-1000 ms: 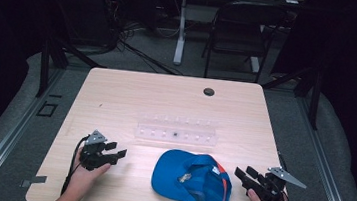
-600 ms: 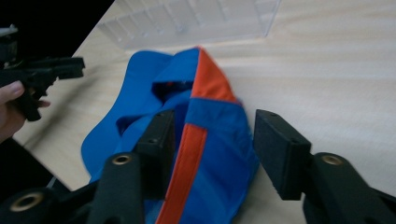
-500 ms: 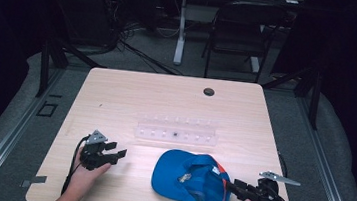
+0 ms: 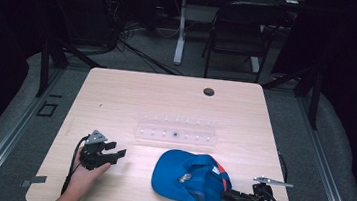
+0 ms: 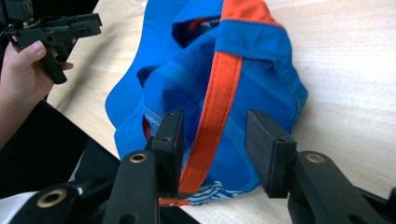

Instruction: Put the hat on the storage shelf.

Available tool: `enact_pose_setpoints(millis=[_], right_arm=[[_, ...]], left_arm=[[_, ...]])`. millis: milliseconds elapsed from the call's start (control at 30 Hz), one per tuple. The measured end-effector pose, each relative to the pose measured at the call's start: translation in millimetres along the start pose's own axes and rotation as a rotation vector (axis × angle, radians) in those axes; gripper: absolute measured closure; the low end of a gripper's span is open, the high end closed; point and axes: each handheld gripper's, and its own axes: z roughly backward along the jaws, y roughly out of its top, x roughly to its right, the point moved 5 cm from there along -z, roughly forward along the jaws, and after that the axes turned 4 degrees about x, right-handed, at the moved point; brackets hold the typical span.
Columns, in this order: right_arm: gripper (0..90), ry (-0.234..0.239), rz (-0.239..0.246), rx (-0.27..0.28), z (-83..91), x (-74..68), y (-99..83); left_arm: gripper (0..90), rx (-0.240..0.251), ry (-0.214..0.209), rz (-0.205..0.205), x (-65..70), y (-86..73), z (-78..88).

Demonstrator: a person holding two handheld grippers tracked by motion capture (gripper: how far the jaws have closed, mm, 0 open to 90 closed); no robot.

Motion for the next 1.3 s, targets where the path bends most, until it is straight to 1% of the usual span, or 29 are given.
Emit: enact_pose_setpoints(millis=[100, 200, 267, 400, 533, 567, 633, 667, 800, 867, 967, 1000, 1067, 1100, 1133, 1200, 1233, 1300], right_arm=[[60.1, 0.008, -0.008, -0.011, -1.9, -0.7, -0.8], [62.6, 0.024, -0.021, -0.008, -2.2, -2.3, -0.1], [62.8, 0.033, -0.026, -0.008, -1.9, -3.3, 1.1], [64.5, 0.034, -0.033, 0.000, -1.0, -3.8, 3.9], [68.5, 0.048, -0.056, -0.011, -1.3, -4.2, 4.8], [69.6, 0.047, -0.055, -0.017, -1.0, -3.4, 4.8], [71.3, 0.042, -0.074, -0.015, -1.8, -2.3, 5.1], [72.4, 0.042, -0.073, -0.022, -1.5, -1.5, 5.1], [75.2, 0.051, -0.095, -0.033, -0.9, -0.3, 5.6], [75.2, 0.056, -0.096, -0.035, -0.7, 0.0, 6.0], [74.4, 0.051, -0.095, -0.044, 0.0, 0.3, 8.6], [74.4, 0.046, -0.087, -0.054, 0.4, 0.7, 9.2], [75.3, 0.034, -0.088, -0.052, 0.1, 0.7, 10.9], [75.6, 0.043, -0.085, -0.065, 0.2, 0.8, 11.7], [75.9, 0.046, -0.082, -0.063, -0.1, 0.9, 12.4], [76.4, 0.036, -0.076, -0.074, 0.1, 1.7, 13.9], [76.7, 0.040, -0.075, -0.072, -0.2, 2.1, 15.2], [77.2, 0.034, -0.075, -0.078, 0.2, 3.5, 17.3]], left_arm=[[45.3, 0.001, 0.000, 0.001, 0.0, 0.1, -0.1], [45.2, -0.001, 0.001, 0.000, 0.1, -0.1, -0.2], [45.2, 0.001, 0.001, 0.000, 0.1, 0.0, -0.3], [45.2, 0.002, 0.000, 0.001, 0.2, 0.1, 0.0], [45.2, 0.002, 0.002, 0.002, -0.2, 0.1, 0.0], [45.2, 0.003, 0.002, 0.002, -0.2, 0.2, -0.1], [45.2, 0.002, 0.002, 0.001, -0.1, 0.1, -0.1], [45.2, 0.001, 0.001, 0.001, 0.1, 0.1, -0.1], [45.2, 0.001, 0.002, 0.000, 0.2, 0.0, -0.3], [45.2, 0.002, 0.002, 0.001, 0.1, 0.0, -0.3], [45.2, 0.002, 0.002, 0.001, 0.0, 0.0, -0.2], [45.2, 0.002, 0.002, 0.001, 0.0, 0.0, -0.2], [45.2, 0.003, 0.003, -0.002, -0.2, 0.1, -0.3], [45.2, 0.002, 0.003, -0.002, -0.3, 0.1, -0.3], [45.2, 0.001, 0.003, -0.001, -0.3, 0.0, -0.3], [45.2, 0.004, 0.009, -0.001, -0.5, 0.1, -0.6], [45.2, 0.004, 0.008, 0.001, -0.5, 0.1, -0.5], [45.2, 0.005, 0.008, 0.002, -0.4, 0.1, -0.5]])
